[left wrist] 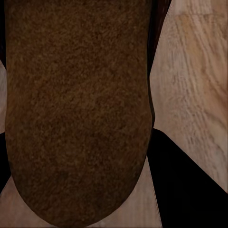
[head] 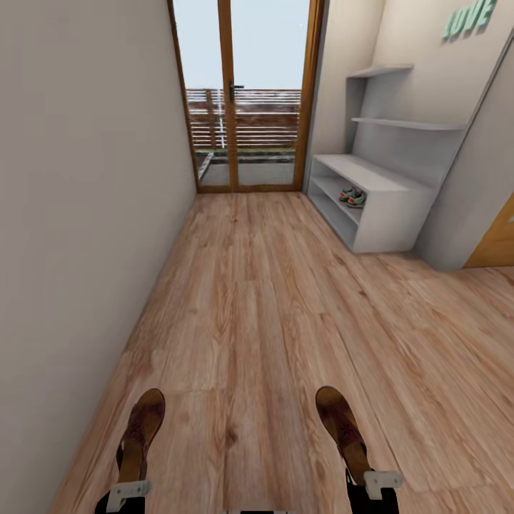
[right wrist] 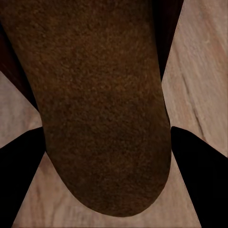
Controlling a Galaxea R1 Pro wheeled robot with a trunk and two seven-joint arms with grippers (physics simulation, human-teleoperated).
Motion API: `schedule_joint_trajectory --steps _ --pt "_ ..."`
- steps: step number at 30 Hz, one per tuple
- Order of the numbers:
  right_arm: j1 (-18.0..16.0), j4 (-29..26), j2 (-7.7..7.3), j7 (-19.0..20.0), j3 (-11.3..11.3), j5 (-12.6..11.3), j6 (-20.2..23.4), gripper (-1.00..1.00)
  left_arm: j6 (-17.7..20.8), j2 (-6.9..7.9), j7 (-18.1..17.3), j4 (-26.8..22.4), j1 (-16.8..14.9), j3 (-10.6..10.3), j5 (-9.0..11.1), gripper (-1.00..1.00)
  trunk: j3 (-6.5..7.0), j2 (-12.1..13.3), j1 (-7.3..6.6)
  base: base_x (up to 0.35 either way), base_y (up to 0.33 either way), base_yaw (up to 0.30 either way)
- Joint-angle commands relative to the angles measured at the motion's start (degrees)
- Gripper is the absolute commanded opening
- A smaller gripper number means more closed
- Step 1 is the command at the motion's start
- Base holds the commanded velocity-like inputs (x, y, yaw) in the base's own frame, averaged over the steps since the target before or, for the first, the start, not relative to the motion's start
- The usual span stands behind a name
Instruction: Pick up the two gym shoes and the two sandals from the corridor floor and place them onto the hallstand (shoe rack) in the corridor, making sure they are on the rack and not on the floor. Arrange them so the two gym shoes are next to each other and the two sandals are next to each other.
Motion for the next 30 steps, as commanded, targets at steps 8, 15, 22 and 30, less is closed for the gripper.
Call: schedule_joint_trajectory --steps 8,15,22,30 --pt "0.0 0.0 0.01 -0.1 -0.5 0.6 -0.2 -1.0 -0.2 -0.03 -0.4 0.0 -0.1 0.5 -0.2 -1.0 -0.04 0.0 0.02 0.339 0.0 0.0" --pt "0.0 0.0 0.02 -0.1 -0.5 0.6 -0.2 -1.0 -0.2 -0.03 -0.4 0.0 -0.1 0.6 -0.2 -1.0 -0.04 0.0 0.02 0.339 0.0 0.0" --pt "0.0 0.0 0.02 -0.1 -0.5 0.6 -0.2 -1.0 -0.2 -0.03 -0.4 0.0 -0.1 0.6 -0.2 -1.0 -0.04 0.0 0.02 0.339 0.0 0.0" --pt "0.0 0.0 0.09 -0.1 -0.5 0.6 -0.2 -1.0 -0.2 -0.03 -0.4 0.0 -0.1 0.6 -0.2 -1.0 -0.04 0.0 0.02 0.338 0.0 0.0"
